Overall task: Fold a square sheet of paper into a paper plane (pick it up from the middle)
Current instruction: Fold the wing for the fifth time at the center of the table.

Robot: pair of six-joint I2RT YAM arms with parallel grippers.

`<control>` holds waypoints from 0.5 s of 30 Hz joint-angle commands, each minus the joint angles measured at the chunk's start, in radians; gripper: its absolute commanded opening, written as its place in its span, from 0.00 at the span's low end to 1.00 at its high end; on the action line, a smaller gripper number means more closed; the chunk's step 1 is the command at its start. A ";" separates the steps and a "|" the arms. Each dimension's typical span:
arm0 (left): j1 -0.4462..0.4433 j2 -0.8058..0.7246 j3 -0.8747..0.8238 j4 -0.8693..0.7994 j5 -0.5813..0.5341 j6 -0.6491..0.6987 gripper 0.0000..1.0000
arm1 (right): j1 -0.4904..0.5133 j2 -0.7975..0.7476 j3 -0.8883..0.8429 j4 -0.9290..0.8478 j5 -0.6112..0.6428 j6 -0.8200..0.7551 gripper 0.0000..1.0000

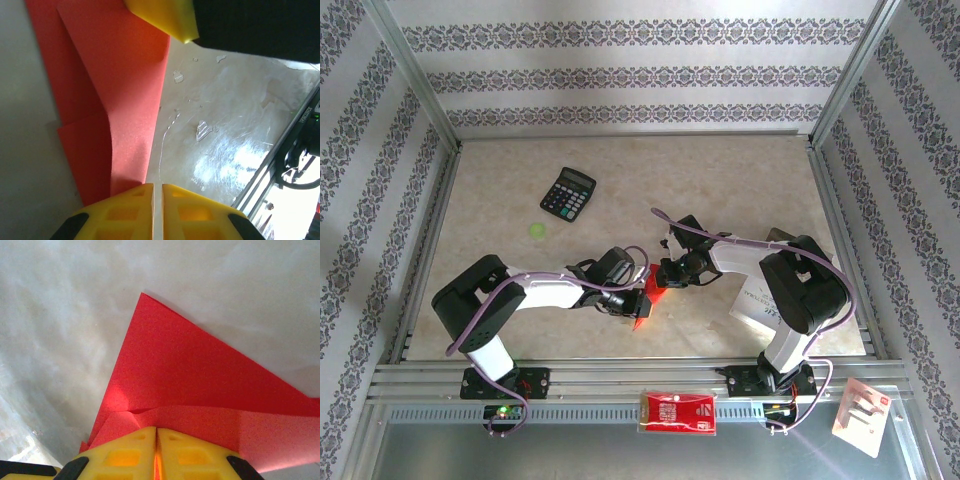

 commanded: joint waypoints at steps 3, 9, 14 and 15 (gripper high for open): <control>0.013 0.011 -0.025 -0.040 -0.017 0.031 0.10 | -0.003 0.052 -0.018 -0.043 0.071 -0.028 0.13; 0.013 0.014 -0.035 -0.066 -0.033 0.048 0.10 | -0.003 0.058 -0.015 -0.041 0.071 -0.026 0.13; 0.013 0.019 -0.053 -0.070 -0.028 0.045 0.08 | -0.002 0.068 -0.012 -0.049 0.080 -0.019 0.13; 0.012 0.018 -0.062 -0.069 -0.027 0.043 0.08 | -0.002 0.071 -0.010 -0.054 0.085 -0.018 0.13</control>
